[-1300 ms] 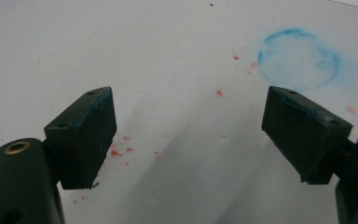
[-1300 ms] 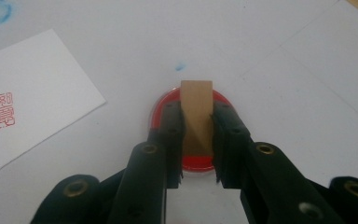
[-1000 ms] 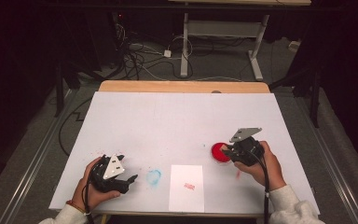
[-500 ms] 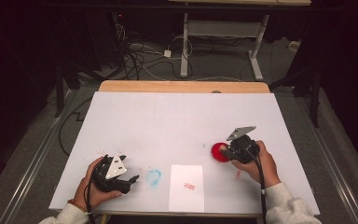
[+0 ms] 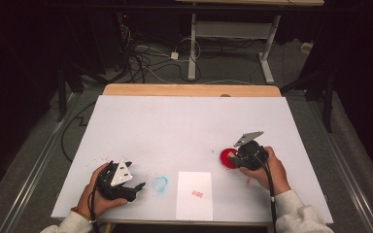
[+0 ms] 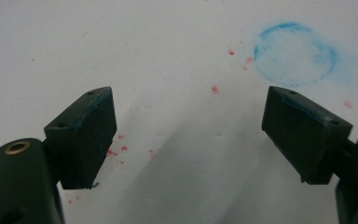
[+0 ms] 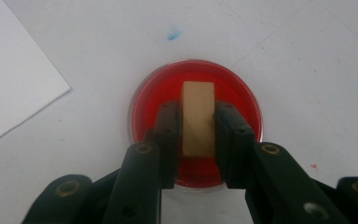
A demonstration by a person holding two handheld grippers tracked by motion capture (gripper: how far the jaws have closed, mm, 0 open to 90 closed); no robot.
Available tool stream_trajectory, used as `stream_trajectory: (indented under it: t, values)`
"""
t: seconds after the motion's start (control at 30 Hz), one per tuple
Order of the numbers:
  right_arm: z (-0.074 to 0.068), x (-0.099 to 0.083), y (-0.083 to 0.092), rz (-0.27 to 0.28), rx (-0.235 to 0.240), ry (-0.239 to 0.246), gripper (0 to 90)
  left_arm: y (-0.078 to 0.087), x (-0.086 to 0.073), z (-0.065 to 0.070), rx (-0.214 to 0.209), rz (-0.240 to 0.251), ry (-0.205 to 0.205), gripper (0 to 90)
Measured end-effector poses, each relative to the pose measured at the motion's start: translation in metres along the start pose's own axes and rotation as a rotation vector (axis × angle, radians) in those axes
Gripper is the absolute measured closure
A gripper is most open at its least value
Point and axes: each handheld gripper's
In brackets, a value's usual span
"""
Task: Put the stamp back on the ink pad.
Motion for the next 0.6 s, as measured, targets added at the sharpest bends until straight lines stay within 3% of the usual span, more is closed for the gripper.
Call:
stream_trajectory:
  t: [0.27, 0.6]
  values:
    - [0.001, 0.0, 0.005, 0.027, -0.007, -0.003, 64.8, 0.0, 0.0, 0.0, -0.001, 0.002, 0.0, 17.2]
    - [0.0, -0.001, 0.022, 0.148, -0.051, 0.009, 52.4, 0.001, 0.0, 0.0, -0.002, 0.0, -0.001, 17.2]
Point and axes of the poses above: each handheld gripper's, and its own axes: y roughly backward along the jaws, x roughly out of its top, z roughly to its right, and after that the axes turned 3 degrees about y, right-handed
